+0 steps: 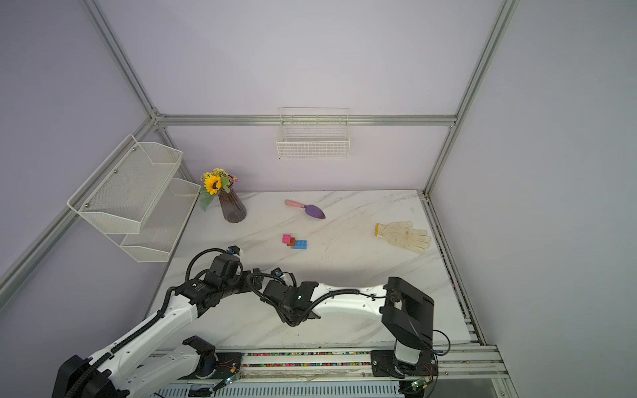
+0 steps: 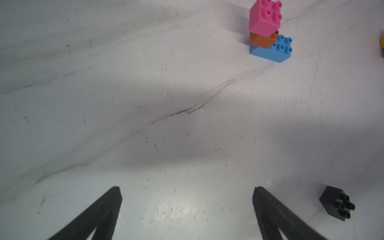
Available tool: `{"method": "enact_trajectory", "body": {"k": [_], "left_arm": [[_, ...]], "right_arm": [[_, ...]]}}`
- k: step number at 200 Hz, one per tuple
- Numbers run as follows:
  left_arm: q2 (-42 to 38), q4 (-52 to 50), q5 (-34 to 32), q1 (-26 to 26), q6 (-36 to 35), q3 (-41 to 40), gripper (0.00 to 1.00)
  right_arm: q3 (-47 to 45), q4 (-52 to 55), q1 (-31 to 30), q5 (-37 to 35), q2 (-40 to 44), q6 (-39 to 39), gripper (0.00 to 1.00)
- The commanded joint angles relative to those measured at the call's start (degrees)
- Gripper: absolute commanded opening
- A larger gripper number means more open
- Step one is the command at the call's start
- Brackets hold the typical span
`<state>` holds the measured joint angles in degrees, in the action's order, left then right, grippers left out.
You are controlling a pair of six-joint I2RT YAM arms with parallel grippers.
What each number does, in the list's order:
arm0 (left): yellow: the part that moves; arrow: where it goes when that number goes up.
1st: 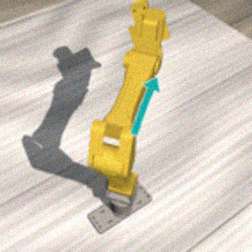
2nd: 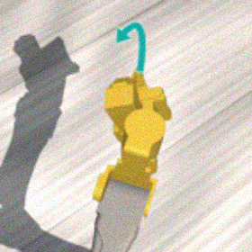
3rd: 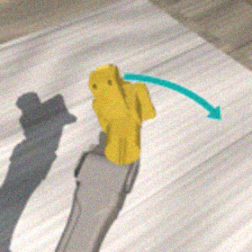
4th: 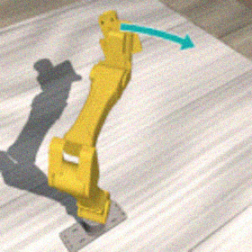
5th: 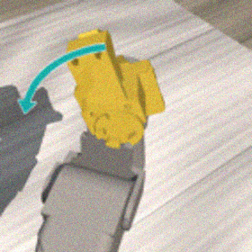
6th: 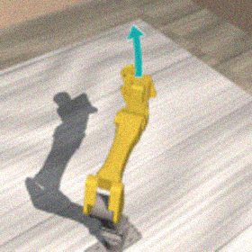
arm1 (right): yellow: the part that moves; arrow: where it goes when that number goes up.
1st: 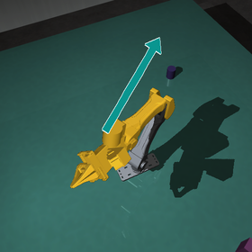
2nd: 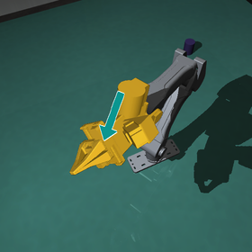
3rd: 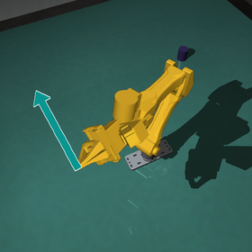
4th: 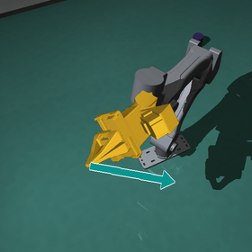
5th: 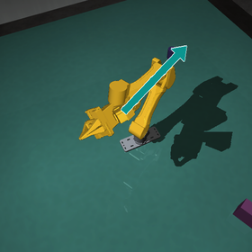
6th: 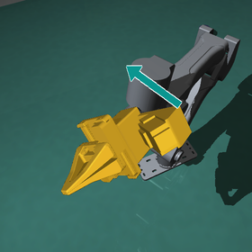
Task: Assemble the letter v with lego
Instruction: Pick up the lego brick from the center of the board, then adjust the lego brick at the center of the board.
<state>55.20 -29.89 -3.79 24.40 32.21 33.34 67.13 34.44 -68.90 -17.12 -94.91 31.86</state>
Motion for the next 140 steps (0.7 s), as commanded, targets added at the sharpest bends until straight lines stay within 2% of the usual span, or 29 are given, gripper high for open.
{"method": "enact_trajectory", "body": {"k": [1,22,39,80,140], "left_arm": [[-2.46,5.78,7.54,0.03,-1.88,-2.05,1.00],[-4.48,11.54,15.36,0.78,-1.88,-5.41,1.00],[-5.19,14.59,18.59,2.05,-1.97,-7.03,1.00],[-2.77,15.79,20.47,6.48,-1.83,-6.89,1.00],[-3.02,21.29,23.06,10.63,-0.92,-9.44,1.00]], "right_arm": [[-2.32,7.08,3.25,-0.83,6.34,-2.75,0.31],[-4.42,11.22,7.04,0.49,10.93,-4.88,0.33],[-5.69,14.13,9.66,1.70,14.16,-5.72,0.34],[-7.49,19.97,14.85,5.34,14.83,-3.79,0.33],[-10.88,18.16,15.31,7.17,13.69,-3.24,0.33]]}}
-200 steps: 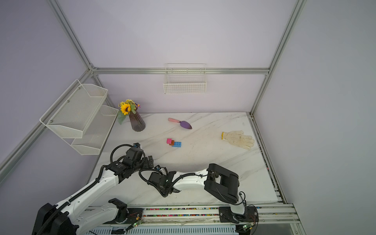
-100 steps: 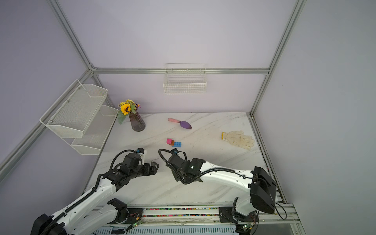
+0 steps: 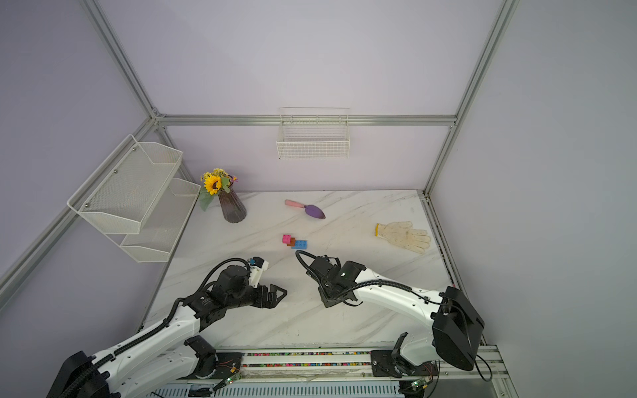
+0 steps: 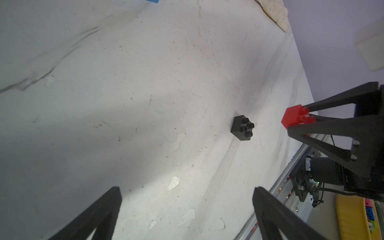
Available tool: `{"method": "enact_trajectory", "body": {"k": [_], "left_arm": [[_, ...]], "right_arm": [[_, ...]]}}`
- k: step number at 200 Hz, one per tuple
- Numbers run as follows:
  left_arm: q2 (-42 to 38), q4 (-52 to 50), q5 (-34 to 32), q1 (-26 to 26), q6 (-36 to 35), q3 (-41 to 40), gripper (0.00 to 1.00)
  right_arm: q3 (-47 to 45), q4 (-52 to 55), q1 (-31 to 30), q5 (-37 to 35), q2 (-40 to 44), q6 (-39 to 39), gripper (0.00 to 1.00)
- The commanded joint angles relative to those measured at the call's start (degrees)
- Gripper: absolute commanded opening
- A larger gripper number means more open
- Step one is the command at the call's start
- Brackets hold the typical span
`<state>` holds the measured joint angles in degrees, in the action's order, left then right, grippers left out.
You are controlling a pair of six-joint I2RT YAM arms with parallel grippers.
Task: Assemble the letter v with lego
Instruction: Adjust the lego brick at the center of the board.
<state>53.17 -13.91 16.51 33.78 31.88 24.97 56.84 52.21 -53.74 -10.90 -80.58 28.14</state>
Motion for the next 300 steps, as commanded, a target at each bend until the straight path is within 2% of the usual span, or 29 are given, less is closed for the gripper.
{"method": "enact_trajectory", "body": {"k": [1,48,95,179,243,271,300], "left_arm": [[-1.06,5.39,2.83,1.32,-0.59,-1.11,1.00],[-1.15,7.23,4.58,3.15,-0.06,-2.21,1.00],[0.07,7.47,2.80,5.68,0.44,-2.42,1.00],[-1.06,7.35,1.68,6.03,1.06,-3.45,1.00],[-0.70,7.63,0.38,6.17,1.14,-3.65,1.00],[-0.95,7.50,-0.05,6.10,1.38,-3.75,1.00],[-1.99,7.57,-0.76,6.12,1.56,-3.88,1.00]], "right_arm": [[-0.63,0.33,0.18,0.95,-0.77,0.45,0.33],[-1.30,-3.34,0.91,1.59,-3.30,-2.14,0.32],[-4.60,-10.12,3.03,3.82,-4.28,-4.53,0.32],[-4.91,-13.73,3.83,6.39,-7.44,-5.59,0.33],[-5.73,-19.16,3.82,11.57,-12.62,-4.58,0.33],[-3.27,-19.78,3.86,9.58,-14.92,-2.21,0.33],[-0.75,-17.69,3.85,6.09,-12.64,0.68,0.33]]}}
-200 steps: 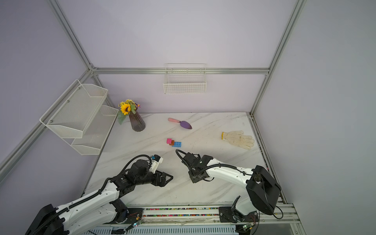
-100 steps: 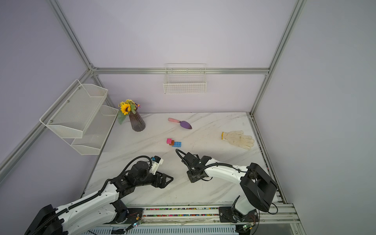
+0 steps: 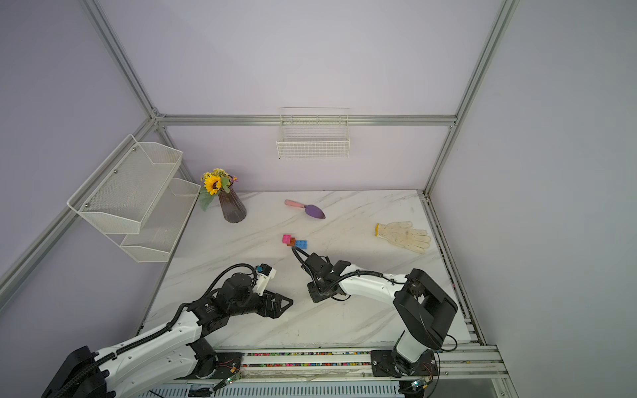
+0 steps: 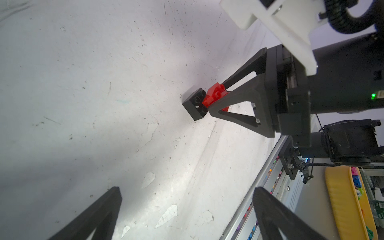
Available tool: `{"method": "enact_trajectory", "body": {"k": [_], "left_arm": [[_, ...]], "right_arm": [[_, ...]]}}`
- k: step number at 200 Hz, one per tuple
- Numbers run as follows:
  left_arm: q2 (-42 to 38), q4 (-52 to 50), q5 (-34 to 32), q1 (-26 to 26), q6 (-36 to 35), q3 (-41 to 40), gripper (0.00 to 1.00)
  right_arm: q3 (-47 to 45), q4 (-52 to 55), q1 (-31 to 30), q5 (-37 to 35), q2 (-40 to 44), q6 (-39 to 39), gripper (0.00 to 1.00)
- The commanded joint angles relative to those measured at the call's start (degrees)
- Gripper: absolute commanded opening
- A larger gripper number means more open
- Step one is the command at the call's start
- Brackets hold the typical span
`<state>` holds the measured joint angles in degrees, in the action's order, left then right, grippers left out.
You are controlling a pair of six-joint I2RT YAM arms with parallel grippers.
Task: Assemble the letter v with lego
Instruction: Adjust the lego brick at the center of the board, then assemble the lego brick with the lego brick.
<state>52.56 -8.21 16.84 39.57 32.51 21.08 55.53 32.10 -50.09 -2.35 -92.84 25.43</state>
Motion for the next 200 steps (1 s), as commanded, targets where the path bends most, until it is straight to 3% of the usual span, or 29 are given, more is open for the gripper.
{"method": "enact_trajectory", "body": {"k": [1,57,133,200], "left_arm": [[-1.39,1.87,-1.14,0.33,0.95,0.01,1.00],[0.28,3.84,-0.31,0.33,0.02,-1.16,1.00],[0.63,6.85,0.17,0.32,0.16,-3.67,1.00],[-0.52,6.66,0.20,0.28,0.94,-4.51,1.00]], "right_arm": [[0.60,2.43,0.18,-2.47,-0.27,3.48,0.33],[1.99,3.52,-0.78,-2.79,3.78,6.96,0.33],[6.07,4.33,-3.67,-5.46,-1.27,8.49,0.33],[3.24,3.18,-3.99,-5.77,-0.24,9.28,0.33]]}}
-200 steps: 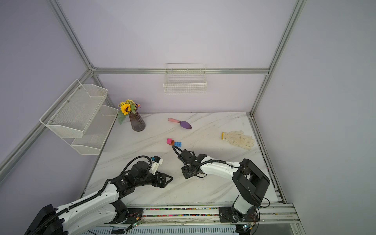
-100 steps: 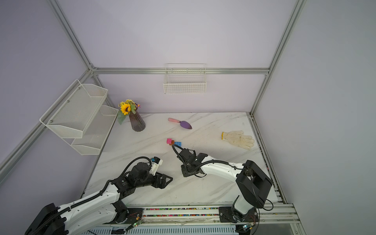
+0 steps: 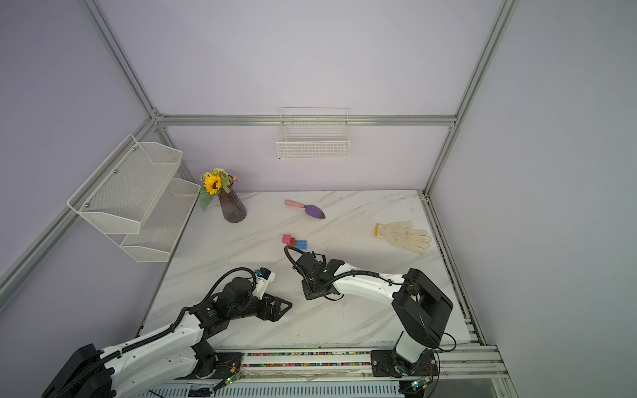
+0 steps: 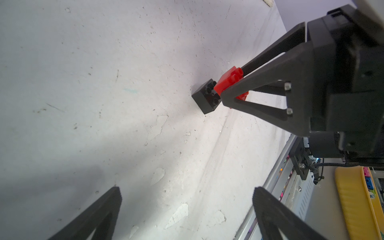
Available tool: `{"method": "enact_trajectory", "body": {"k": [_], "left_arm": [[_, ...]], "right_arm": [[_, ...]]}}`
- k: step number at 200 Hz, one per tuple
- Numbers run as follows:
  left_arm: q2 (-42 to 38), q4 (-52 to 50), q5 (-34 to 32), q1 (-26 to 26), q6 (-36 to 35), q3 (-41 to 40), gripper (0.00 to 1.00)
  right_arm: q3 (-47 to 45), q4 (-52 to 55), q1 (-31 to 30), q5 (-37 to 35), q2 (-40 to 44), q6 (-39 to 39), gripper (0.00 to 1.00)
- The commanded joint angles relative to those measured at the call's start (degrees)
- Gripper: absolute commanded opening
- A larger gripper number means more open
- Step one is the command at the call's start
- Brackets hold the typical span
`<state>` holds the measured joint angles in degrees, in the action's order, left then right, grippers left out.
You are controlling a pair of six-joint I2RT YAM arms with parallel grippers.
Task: Assemble the letter v with lego
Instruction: Assemble the lego brick with the lego brick.
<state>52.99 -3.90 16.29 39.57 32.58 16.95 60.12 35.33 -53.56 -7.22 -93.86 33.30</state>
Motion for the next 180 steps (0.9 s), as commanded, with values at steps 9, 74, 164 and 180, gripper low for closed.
{"method": "enact_trajectory", "body": {"k": [9,74,164,180], "left_arm": [[-1.04,2.39,0.69,0.30,0.97,-0.56,1.00],[-2.08,2.26,0.62,0.32,1.52,-1.29,1.00],[-3.67,1.38,0.31,0.28,1.47,-1.92,1.00],[-4.20,1.35,0.23,0.30,1.79,-2.18,1.00]], "right_arm": [[-1.73,-0.47,-0.61,-0.86,0.79,1.63,0.33],[-1.68,-1.49,-1.33,-1.13,-0.85,1.95,0.33],[-2.46,-2.02,-2.07,-2.00,-2.20,3.29,0.33],[-2.54,-1.60,-2.16,-1.93,-2.61,4.00,0.33]]}}
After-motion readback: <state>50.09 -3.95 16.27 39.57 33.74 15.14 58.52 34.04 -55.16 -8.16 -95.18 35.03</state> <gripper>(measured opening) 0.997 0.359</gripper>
